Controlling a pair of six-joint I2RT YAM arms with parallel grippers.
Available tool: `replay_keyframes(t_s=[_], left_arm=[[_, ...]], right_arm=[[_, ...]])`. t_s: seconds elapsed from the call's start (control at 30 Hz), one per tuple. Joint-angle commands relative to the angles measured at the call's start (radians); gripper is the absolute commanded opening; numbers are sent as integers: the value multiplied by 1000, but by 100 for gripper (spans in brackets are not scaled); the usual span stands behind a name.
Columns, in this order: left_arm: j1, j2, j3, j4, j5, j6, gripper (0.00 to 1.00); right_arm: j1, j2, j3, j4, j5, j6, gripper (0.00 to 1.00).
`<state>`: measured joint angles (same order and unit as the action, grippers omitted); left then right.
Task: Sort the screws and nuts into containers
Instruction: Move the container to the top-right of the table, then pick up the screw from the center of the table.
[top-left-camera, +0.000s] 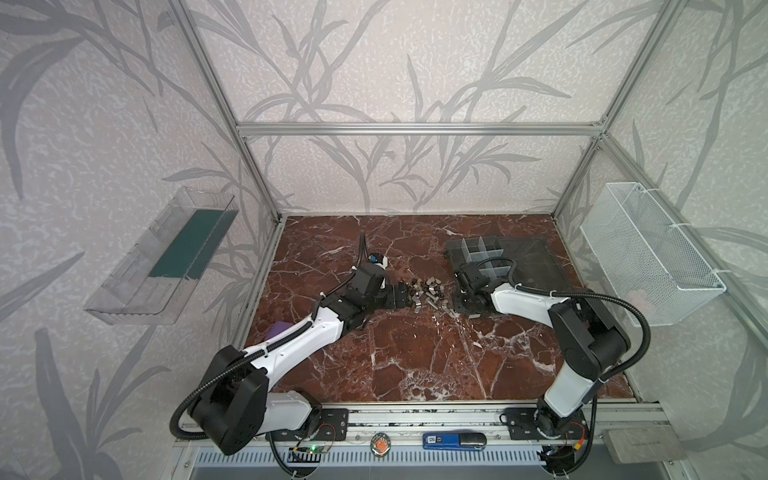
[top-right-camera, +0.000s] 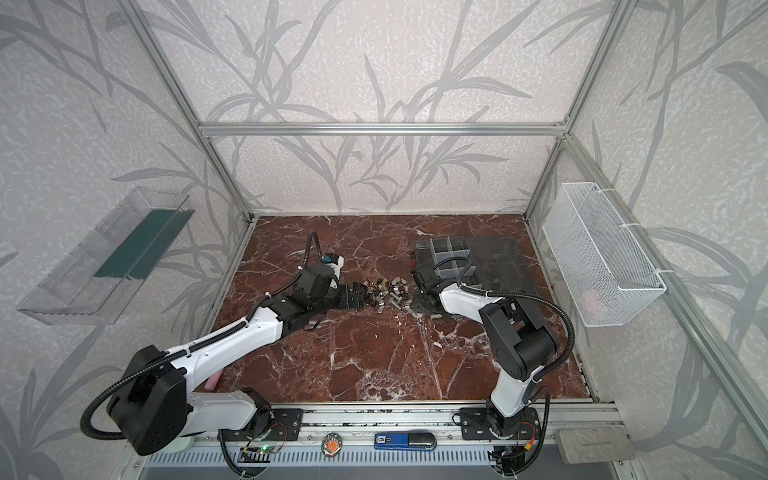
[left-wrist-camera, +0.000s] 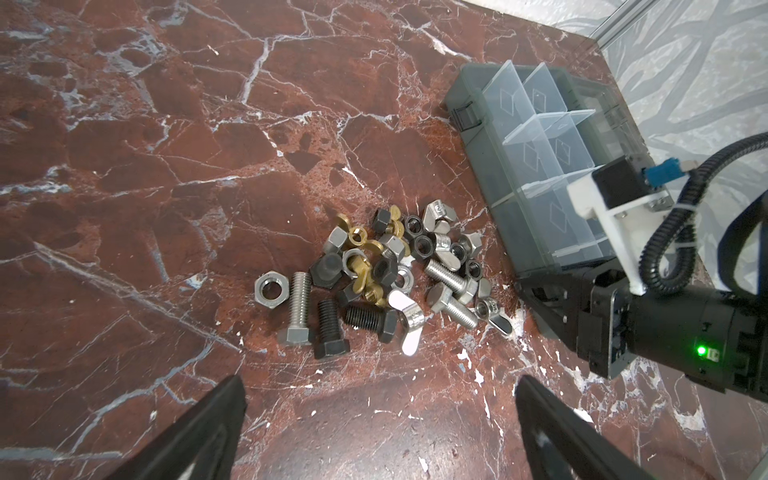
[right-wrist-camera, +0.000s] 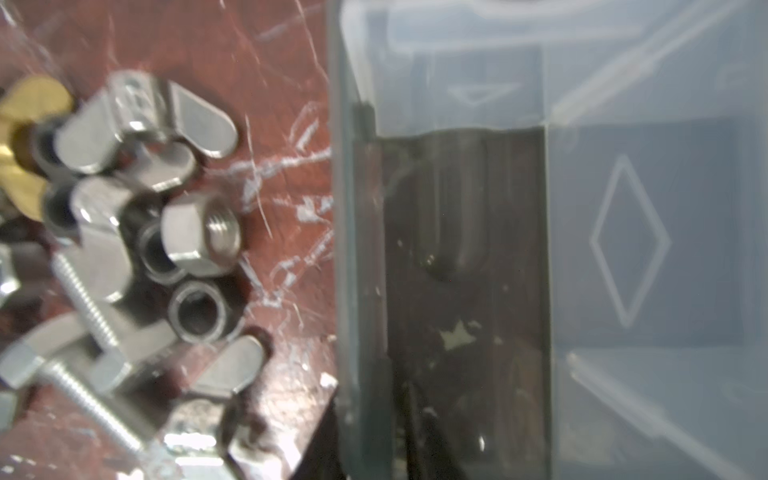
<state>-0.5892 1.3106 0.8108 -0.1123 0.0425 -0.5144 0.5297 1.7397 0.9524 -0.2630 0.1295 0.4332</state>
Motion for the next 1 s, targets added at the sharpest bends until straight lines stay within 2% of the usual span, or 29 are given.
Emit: replay_keyframes(t_s=[0.0, 0.17, 0.23, 0.33, 0.47, 0.53, 0.63, 0.7, 0.77, 0.9, 0.97], left_arm=[[-3, -13, 48, -48, -22, -24, 99], [4, -27, 93, -129, -33, -81, 99], [11, -53, 68, -114, -9, -95, 99], [21, -103, 13, -11, 44, -74, 99], [23, -75, 104, -194, -50, -62, 99], [25, -52, 148, -287, -77, -75, 99], [32, -43, 150, -328, -68, -127, 99], [47, -60, 109, -292, -10, -150, 99], [74, -85, 55, -232, 68, -184, 99], [197, -119, -89, -17, 321, -349, 99], [252, -109, -135, 58, 408, -418, 99]], right_arm=[[-3, -59, 2, -114, -24, -9, 44], [0, -178, -4, -150, -11, -39, 83], [2, -228, 8, -178, -7, -52, 98], [2, -297, 28, -203, -1, -62, 99], [-2, -379, 45, -192, -20, -11, 99], [-11, -427, 15, -137, -96, 4, 99], [-21, -474, -43, -3, -205, -15, 99], [-13, -468, -26, 2, -206, -25, 99], [24, -434, 27, -52, -149, -71, 99], [119, -306, 137, -168, -21, -173, 99], [129, -243, 156, -192, -35, -177, 87]])
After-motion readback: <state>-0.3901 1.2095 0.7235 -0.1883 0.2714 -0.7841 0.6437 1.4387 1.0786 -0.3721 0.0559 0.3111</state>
